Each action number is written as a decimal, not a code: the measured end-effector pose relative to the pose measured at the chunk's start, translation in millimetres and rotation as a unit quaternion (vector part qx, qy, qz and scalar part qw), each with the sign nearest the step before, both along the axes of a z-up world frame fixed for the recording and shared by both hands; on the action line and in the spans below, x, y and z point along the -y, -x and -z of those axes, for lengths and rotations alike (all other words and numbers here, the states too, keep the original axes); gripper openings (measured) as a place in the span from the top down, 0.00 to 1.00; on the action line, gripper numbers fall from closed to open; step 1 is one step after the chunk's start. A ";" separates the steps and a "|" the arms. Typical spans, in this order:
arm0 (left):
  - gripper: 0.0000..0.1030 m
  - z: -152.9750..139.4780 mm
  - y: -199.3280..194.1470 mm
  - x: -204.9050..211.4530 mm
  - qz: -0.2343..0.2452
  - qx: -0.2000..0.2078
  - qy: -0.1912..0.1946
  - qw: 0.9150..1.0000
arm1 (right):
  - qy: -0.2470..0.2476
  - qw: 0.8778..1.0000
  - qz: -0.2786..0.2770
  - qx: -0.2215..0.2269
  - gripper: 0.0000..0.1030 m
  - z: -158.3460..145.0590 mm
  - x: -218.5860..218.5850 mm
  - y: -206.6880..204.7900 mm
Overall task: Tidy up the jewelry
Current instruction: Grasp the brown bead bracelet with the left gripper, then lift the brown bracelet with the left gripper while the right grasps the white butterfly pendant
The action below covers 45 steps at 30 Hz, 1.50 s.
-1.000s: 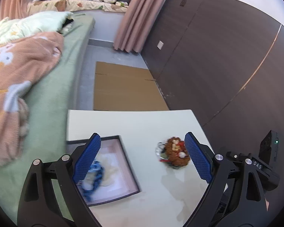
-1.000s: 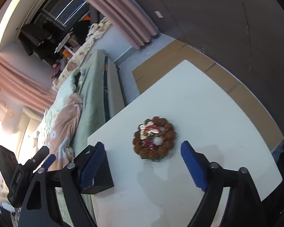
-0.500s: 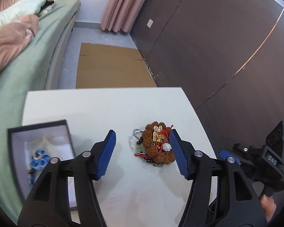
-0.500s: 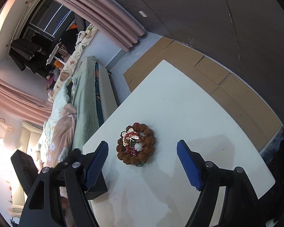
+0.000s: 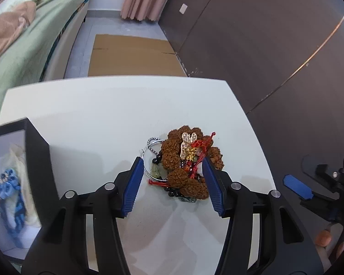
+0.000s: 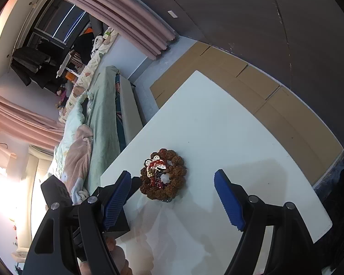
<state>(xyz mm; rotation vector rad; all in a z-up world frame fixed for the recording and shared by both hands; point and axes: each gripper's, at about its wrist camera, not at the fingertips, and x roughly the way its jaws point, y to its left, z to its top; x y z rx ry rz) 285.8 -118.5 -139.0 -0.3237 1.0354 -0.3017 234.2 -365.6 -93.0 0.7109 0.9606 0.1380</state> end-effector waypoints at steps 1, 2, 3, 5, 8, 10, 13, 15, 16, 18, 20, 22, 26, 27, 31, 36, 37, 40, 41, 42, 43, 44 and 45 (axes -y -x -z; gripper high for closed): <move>0.54 3.0 -0.9 0.6 0.000 -0.005 0.001 1.000 | 0.000 1.000 0.001 0.000 0.28 0.1 0.7 0.1; 0.55 5.4 -1.6 0.9 0.001 -0.009 0.003 1.000 | 0.000 1.000 0.001 -0.001 0.28 0.3 1.2 -0.1; 0.58 7.3 -1.7 0.6 0.001 -0.011 0.005 1.000 | 0.001 1.000 0.002 -0.002 0.28 0.4 1.6 -0.5; 0.66 11.7 -2.2 1.6 0.004 -0.017 0.011 1.000 | 0.004 1.000 0.002 -0.003 0.28 0.9 1.2 -1.3; 0.78 11.1 -1.1 3.4 0.006 -0.016 0.009 1.000 | 0.010 1.000 0.000 -0.010 0.28 3.8 -0.7 -3.3; 0.81 7.4 1.9 5.0 0.011 -0.013 0.005 1.000 | 0.014 1.000 0.001 -0.017 0.28 6.6 -1.6 -5.8; 0.81 -4.5 6.7 3.5 0.018 0.003 0.011 1.000 | 0.017 1.000 0.002 -0.024 0.28 9.0 -3.5 -8.1; 0.81 -16.2 9.3 2.9 0.026 0.017 0.020 0.999 | 0.018 1.000 0.001 -0.025 0.28 9.7 -5.3 -8.8; 0.81 -20.1 11.3 1.9 0.029 0.023 0.025 0.999 | 0.020 1.000 0.001 -0.024 0.28 9.8 -6.5 -8.8; 0.81 -29.0 15.1 1.7 0.036 0.035 0.036 0.998 | 0.021 1.000 0.000 -0.024 0.28 9.5 -8.5 -9.8; 0.81 -39.2 19.9 2.1 0.044 0.048 0.040 0.997 | 0.023 0.999 -0.002 -0.024 0.28 9.7 -11.3 -11.2; 0.81 -46.3 22.7 1.9 0.049 0.055 0.047 0.996 | 0.024 0.999 -0.005 -0.024 0.28 10.4 -12.7 -13.0; 0.81 -62.0 28.7 -7.5 0.046 0.070 0.062 0.995 | 0.030 0.999 -0.009 -0.025 0.28 11.6 -16.4 -14.4; 0.81 -64.5 30.2 -10.2 0.044 0.073 0.064 0.994 | 0.031 0.999 -0.010 -0.026 0.28 11.7 -17.5 -15.0; 0.81 -76.2 34.2 -30.2 0.028 0.087 0.065 0.994 | 0.038 0.999 -0.017 -0.027 0.28 13.8 -22.1 -16.5; 0.81 -80.2 35.3 -55.3 0.006 0.089 0.062 0.994 | 0.047 0.998 -0.031 -0.038 0.28 21.6 -34.0 -21.9; 0.81 -80.5 35.5 -58.3 0.003 0.089 0.062 0.994 | 0.049 0.997 -0.035 -0.042 0.28 24.3 -37.5 -24.2; 0.81 -81.0 37.3 -70.4 -0.007 0.091 0.058 0.994 | 0.055 0.996 -0.049 -0.047 0.26 29.8 -50.2 -31.6; 0.81 -81.3 37.2 -72.2 -0.009 0.091 0.058 0.994 | 0.059 0.996 -0.054 -0.049 0.21 32.1 -55.5 -34.2; 0.81 -81.3 38.4 -75.9 -0.013 0.092 0.059 0.994 | 0.062 0.995 -0.055 -0.050 0.18 33.6 -58.0 -36.0; 0.81 -81.8 39.6 -80.1 -0.015 0.092 0.059 0.994 | 0.066 0.995 -0.059 -0.053 0.18 36.6 -62.4 -39.3; 0.81 -81.9 40.5 -83.1 -0.017 0.093 0.059 0.994 | 0.069 0.994 -0.062 -0.056 0.18 39.6 -66.0 -42.3; 0.81 -82.5 40.8 -85.2 -0.019 0.094 0.059 0.994 | 0.071 0.994 -0.065 -0.058 0.18 42.5 -69.2 -45.6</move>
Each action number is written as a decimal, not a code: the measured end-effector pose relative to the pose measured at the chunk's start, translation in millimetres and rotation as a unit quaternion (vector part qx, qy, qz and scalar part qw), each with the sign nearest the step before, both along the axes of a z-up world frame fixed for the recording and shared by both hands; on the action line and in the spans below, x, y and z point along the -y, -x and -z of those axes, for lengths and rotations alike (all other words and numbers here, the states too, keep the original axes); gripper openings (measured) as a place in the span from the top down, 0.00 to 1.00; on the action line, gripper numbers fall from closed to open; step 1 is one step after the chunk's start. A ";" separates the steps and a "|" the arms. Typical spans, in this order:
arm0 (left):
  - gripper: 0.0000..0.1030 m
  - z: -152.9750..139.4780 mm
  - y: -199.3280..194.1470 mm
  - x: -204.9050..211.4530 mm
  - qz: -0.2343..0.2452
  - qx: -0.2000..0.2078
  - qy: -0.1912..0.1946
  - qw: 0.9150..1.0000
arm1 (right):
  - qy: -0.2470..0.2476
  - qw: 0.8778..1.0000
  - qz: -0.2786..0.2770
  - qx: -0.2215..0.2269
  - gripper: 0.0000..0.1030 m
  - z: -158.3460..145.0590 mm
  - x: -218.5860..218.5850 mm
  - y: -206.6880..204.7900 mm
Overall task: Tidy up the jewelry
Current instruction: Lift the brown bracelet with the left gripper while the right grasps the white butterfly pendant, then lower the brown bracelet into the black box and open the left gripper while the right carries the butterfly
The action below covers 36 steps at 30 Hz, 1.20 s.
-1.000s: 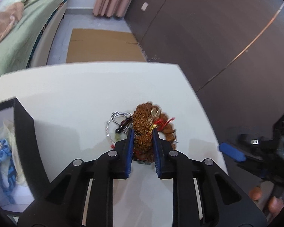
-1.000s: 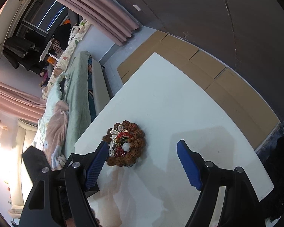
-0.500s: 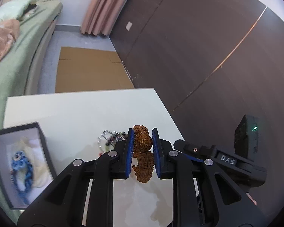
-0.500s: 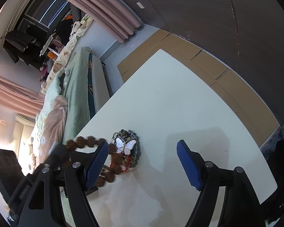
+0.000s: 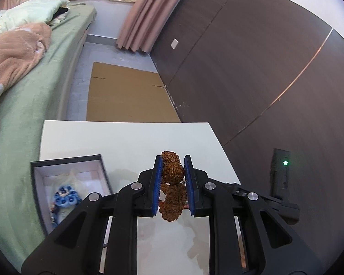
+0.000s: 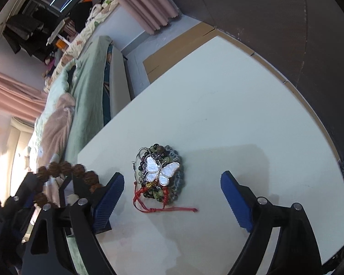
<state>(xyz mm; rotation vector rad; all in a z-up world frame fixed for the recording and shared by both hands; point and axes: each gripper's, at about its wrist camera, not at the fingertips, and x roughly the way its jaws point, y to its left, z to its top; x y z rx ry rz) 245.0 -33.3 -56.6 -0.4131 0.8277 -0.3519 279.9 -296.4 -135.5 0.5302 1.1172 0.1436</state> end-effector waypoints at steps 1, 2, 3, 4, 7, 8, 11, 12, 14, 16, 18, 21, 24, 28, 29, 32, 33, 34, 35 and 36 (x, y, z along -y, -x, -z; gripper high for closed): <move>0.81 -1.1 0.4 -3.5 -0.003 0.001 0.000 1.000 | 0.003 1.000 -0.003 -0.005 0.18 4.6 -4.1 -4.6; 0.81 -1.9 1.9 -6.3 -0.006 0.002 0.000 1.000 | 0.007 1.000 -0.005 -0.009 0.19 8.7 -7.1 -8.4; 0.81 -2.2 2.4 -9.2 -0.008 0.002 0.001 1.000 | 0.010 1.000 -0.006 -0.013 0.20 12.3 -9.6 -10.8; 0.81 -2.8 3.1 -12.5 -0.010 0.003 0.003 1.000 | 0.012 1.000 -0.007 -0.013 0.19 15.0 -12.0 -12.9; 0.81 -3.0 5.3 -20.2 -0.014 0.004 0.003 1.000 | 0.032 0.999 -0.010 -0.006 0.20 14.1 -18.8 -15.3; 0.81 -2.6 5.9 -22.7 -0.015 0.004 0.003 1.000 | 0.040 0.999 -0.011 -0.003 0.20 13.4 -21.3 -14.9; 0.81 -2.4 7.3 -26.0 -0.018 0.003 0.004 1.000 | 0.070 0.997 -0.017 -0.005 0.24 12.3 -29.8 -15.2; 0.81 -2.5 7.3 -27.2 -0.020 0.003 0.005 1.000 | 0.077 0.997 -0.021 -0.005 0.29 12.2 -32.0 -15.3; 0.81 -3.5 7.7 -28.4 -0.023 0.004 0.008 1.000 | 0.092 0.995 -0.027 -0.005 0.33 11.9 -37.2 -15.0; 0.81 -4.4 7.3 -29.9 -0.025 0.004 0.010 1.000 | 0.112 0.993 -0.031 -0.005 0.38 11.8 -40.4 -15.6; 0.81 -5.6 7.4 -30.5 -0.026 0.005 0.011 1.000 | 0.118 0.992 -0.032 -0.005 0.55 11.6 -41.3 -15.8; 0.81 -7.8 8.5 -32.2 -0.027 0.008 0.012 1.000 | 0.080 0.996 -0.041 -0.015 0.63 13.7 -39.3 -15.0; 0.81 -11.6 12.3 -34.9 -0.029 0.011 0.014 0.999 | 0.069 0.997 -0.037 -0.012 0.63 8.9 -35.0 -9.2; 0.81 -20.2 19.1 -40.2 -0.032 0.020 0.017 0.999 | 0.056 0.998 -0.037 0.006 0.63 -6.1 -32.8 0.0; 0.81 -22.3 20.6 -42.3 -0.034 0.023 0.018 0.999 | 0.051 0.998 -0.038 0.010 0.63 -8.9 -32.9 2.8; 0.81 -29.4 27.2 -51.1 -0.040 0.030 0.021 0.999 | 0.039 0.998 -0.045 0.028 0.63 -20.8 -35.1 10.5; 0.81 -31.6 29.1 -54.0 -0.043 0.031 0.021 0.998 | 0.036 0.998 -0.048 0.035 0.63 -24.8 -36.7 12.6; 0.81 -34.0 31.9 -58.8 -0.046 0.033 0.022 0.998 | 0.031 0.997 -0.051 0.043 0.63 -29.5 -39.0 15.2; 0.81 -35.5 34.0 -62.5 -0.049 0.034 0.023 0.998 | 0.028 0.997 -0.054 0.049 0.63 -33.6 -40.6 16.7; 0.81 -37.1 36.4 -67.4 -0.053 0.036 0.023 0.998 | 0.026 0.996 -0.058 0.056 0.63 -37.1 -41.8 19.1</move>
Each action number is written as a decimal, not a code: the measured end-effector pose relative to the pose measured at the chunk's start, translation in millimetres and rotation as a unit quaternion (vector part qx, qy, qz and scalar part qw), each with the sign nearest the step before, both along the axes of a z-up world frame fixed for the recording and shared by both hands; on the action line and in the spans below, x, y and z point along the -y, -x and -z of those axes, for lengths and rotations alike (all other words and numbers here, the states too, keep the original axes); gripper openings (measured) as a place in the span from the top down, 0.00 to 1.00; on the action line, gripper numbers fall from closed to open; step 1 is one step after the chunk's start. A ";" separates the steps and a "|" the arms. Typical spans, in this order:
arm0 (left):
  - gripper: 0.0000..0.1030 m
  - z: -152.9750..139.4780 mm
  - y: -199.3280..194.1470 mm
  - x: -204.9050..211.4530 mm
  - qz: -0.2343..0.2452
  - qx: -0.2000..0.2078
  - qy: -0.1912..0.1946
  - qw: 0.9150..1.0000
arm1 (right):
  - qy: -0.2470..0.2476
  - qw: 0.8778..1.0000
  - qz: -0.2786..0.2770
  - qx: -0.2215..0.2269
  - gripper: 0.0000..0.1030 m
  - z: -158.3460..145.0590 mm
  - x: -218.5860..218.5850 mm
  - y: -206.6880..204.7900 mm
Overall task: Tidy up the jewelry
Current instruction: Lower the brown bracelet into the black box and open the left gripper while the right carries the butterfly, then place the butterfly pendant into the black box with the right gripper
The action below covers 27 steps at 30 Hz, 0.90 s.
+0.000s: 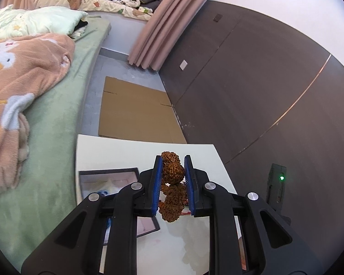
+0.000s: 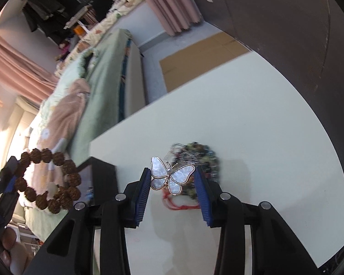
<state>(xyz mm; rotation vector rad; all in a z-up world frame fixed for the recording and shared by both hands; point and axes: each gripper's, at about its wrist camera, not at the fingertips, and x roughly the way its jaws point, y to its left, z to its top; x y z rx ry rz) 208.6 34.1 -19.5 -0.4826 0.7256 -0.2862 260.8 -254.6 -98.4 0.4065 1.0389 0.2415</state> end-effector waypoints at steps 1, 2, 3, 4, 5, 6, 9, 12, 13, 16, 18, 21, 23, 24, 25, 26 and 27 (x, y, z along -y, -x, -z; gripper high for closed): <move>0.81 0.0 0.9 -3.2 -0.003 0.000 0.000 1.000 | -0.002 1.000 -0.004 0.007 0.63 -3.4 -3.0 1.9; 0.81 0.6 1.5 -6.2 -0.005 -0.002 0.000 1.000 | -0.003 1.000 -0.008 0.011 0.63 -5.3 -5.5 4.2; 0.81 3.6 0.9 -9.8 -0.007 -0.008 -0.001 1.000 | -0.004 1.000 -0.011 0.015 0.63 -6.7 -7.3 5.8; 0.81 7.5 -1.6 -11.7 -0.009 -0.019 -0.006 1.000 | -0.005 1.000 -0.015 0.018 0.63 -7.8 -10.1 6.8; 0.81 16.9 -7.3 -13.2 -0.011 -0.047 -0.019 0.999 | -0.006 1.000 -0.018 0.020 0.63 -8.2 -12.5 7.6; 0.72 29.7 -14.1 -14.2 -0.010 -0.075 -0.034 0.997 | -0.006 0.999 -0.022 0.022 0.63 -8.7 -15.7 8.1; 0.45 57.1 -24.7 -24.2 -0.029 -0.132 -0.054 0.989 | -0.011 0.999 -0.031 0.024 0.63 -9.8 -25.0 9.0; 0.42 53.1 -22.4 -37.5 -0.038 -0.121 -0.040 0.991 | -0.016 0.999 -0.040 0.032 0.63 -13.8 -32.9 10.5; 0.35 47.8 -20.6 -41.7 -0.041 -0.111 -0.040 0.992 | -0.019 0.998 -0.043 0.034 0.63 -15.2 -35.0 11.2; 0.28 39.6 -16.1 -54.6 -0.057 -0.095 -0.042 0.993 | -0.025 0.997 -0.055 0.043 0.63 -19.9 -44.5 13.3; 0.28 38.5 -14.8 -64.7 -0.063 -0.094 -0.036 0.993 | -0.028 0.996 -0.064 0.047 0.63 -22.3 -52.0 14.0; 0.27 36.7 -13.2 -72.4 -0.072 -0.093 -0.039 0.992 | -0.033 0.995 -0.078 0.053 0.63 -25.0 -64.2 15.5; 0.25 36.6 -9.2 -72.2 -0.076 -0.092 -0.044 0.992 | -0.039 0.994 -0.092 0.054 0.63 -25.8 -73.2 16.0; 0.25 36.8 -8.5 -73.8 -0.077 -0.092 -0.046 0.992 | -0.042 0.993 -0.096 0.054 0.63 -26.1 -77.1 15.9; 0.25 37.0 -7.5 -75.4 -0.077 -0.092 -0.048 0.992 | -0.047 0.992 -0.105 0.054 0.63 -26.9 -82.1 16.2; 0.24 36.5 -6.7 -76.8 -0.077 -0.092 -0.048 0.992 | -0.051 0.991 -0.109 0.055 0.63 -27.3 -85.8 16.4; 0.23 36.3 -5.7 -77.4 -0.077 -0.092 -0.049 0.992 | -0.056 0.990 -0.114 0.055 0.62 -27.9 -89.2 16.4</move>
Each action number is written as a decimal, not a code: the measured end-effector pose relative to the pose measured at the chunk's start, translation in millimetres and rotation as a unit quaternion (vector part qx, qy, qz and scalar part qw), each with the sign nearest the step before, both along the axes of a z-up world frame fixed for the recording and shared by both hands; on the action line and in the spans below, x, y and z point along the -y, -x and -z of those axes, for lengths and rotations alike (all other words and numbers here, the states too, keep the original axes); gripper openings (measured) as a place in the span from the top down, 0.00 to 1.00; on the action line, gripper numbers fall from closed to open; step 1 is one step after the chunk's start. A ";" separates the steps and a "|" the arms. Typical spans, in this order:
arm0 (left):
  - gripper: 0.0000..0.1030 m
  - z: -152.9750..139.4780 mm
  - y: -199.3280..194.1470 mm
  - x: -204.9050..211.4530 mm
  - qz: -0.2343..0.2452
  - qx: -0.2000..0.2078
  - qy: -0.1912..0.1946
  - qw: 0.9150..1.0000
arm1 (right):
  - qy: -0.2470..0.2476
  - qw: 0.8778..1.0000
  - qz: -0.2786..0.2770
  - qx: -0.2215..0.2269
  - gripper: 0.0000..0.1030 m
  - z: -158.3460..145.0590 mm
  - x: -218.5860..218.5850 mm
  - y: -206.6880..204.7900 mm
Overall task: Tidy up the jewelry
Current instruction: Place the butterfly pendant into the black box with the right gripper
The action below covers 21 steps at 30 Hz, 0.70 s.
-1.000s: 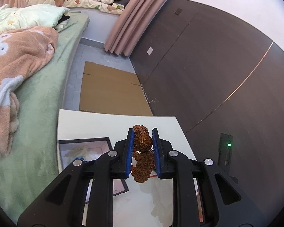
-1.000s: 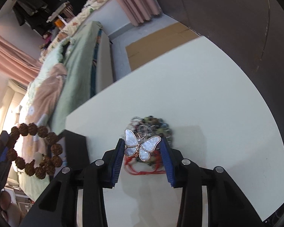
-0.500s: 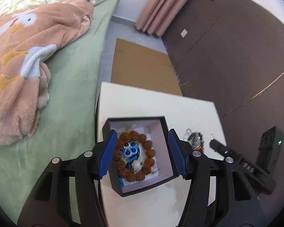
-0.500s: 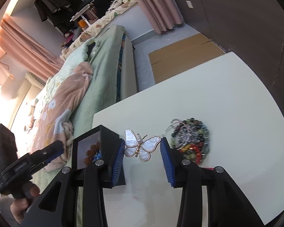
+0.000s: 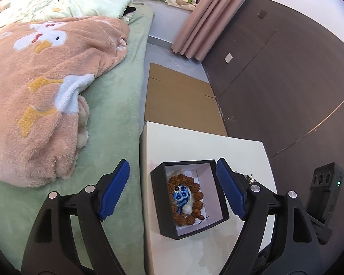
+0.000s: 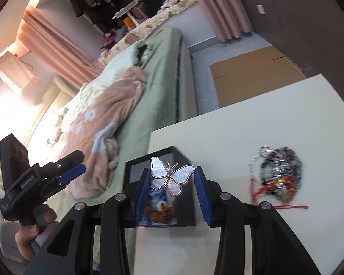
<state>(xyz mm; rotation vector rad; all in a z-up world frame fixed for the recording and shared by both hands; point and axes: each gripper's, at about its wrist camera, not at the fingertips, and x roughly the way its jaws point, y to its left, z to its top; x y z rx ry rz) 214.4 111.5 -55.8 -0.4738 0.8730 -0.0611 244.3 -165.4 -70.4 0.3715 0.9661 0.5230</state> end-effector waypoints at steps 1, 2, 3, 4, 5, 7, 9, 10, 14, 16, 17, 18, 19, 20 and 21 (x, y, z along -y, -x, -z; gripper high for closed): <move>0.22 -0.2 1.2 -0.9 0.000 0.000 -0.001 1.000 | -0.012 1.000 -0.010 -0.002 0.62 0.1 -4.1 -0.5; 0.21 -0.4 2.3 -1.6 -0.001 0.001 -0.001 1.000 | -0.023 1.000 -0.020 -0.002 0.61 -0.3 -7.9 0.3; 0.20 -0.8 2.5 -1.9 -0.001 0.002 -0.001 1.000 | -0.035 0.999 -0.034 0.000 0.49 -1.3 -12.7 0.7; 0.20 -1.1 3.1 -1.7 -0.001 0.003 0.000 1.000 | -0.039 0.998 -0.040 0.001 0.35 -1.3 -16.4 1.9; 0.19 -1.6 3.4 -1.4 -0.001 0.003 0.000 1.000 | -0.039 0.999 -0.036 0.006 0.12 -1.7 -16.8 3.3; 0.19 -2.0 3.8 -1.0 0.000 0.004 0.000 1.000 | -0.030 0.999 -0.027 0.013 0.10 -2.9 -15.3 5.8; 0.19 -2.2 2.4 1.2 0.002 0.005 0.001 1.000 | -0.033 0.999 -0.023 0.009 0.11 -3.8 -10.1 5.2; 0.18 -2.8 1.4 2.7 0.004 0.006 0.002 1.000 | -0.032 0.999 -0.016 0.010 0.11 -4.8 -4.6 5.6; 0.17 -4.7 -0.8 10.6 0.012 0.007 0.008 1.000 | -0.012 1.000 0.013 0.012 0.11 -8.8 18.2 8.2; 0.17 -5.8 -2.6 16.9 0.018 0.008 0.009 1.000 | -0.006 1.000 0.025 0.010 0.10 -10.3 30.6 9.4; 0.17 -6.4 -3.6 21.2 0.021 0.009 0.009 1.000 | -0.005 0.999 0.032 0.010 0.10 -11.4 36.7 9.5; 0.17 -6.7 -4.7 25.3 0.025 0.010 0.008 1.000 | -0.004 0.999 0.038 0.010 0.10 -11.9 42.9 9.8; 0.17 -7.3 -5.9 29.2 0.029 0.010 0.008 0.999 | -0.003 0.999 0.045 0.008 0.10 -12.1 50.1 10.0; 0.17 -7.8 -6.5 32.1 0.031 0.010 0.008 0.999 | -0.003 0.999 0.051 0.006 0.10 -11.9 56.2 9.8; 0.17 -7.9 -8.1 37.5 0.035 0.010 0.008 0.999 | -0.003 0.998 0.056 0.005 0.10 -12.3 60.8 10.4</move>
